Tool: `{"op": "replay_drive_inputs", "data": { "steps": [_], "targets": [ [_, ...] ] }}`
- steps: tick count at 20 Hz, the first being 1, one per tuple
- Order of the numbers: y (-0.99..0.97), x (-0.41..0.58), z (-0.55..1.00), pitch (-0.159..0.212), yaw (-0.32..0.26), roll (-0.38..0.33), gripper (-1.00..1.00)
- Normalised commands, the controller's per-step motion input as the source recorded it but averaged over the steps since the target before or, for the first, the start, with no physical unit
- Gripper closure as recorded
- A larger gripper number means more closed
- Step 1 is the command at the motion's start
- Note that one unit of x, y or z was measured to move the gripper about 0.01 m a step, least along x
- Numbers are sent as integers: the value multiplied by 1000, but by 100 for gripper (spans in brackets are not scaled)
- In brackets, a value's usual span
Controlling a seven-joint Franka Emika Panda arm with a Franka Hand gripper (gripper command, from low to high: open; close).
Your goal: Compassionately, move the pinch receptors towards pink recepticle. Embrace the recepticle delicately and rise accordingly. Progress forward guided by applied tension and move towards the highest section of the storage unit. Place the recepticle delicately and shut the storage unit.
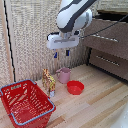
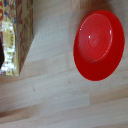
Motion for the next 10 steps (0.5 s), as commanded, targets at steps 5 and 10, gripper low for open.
{"op": "replay_drive_inputs", "data": {
  "steps": [5, 10],
  "targets": [
    [-450, 217, -64, 92, -29, 15, -100],
    [-457, 231, -110, 113, -61, 0, -100]
  ]
}}
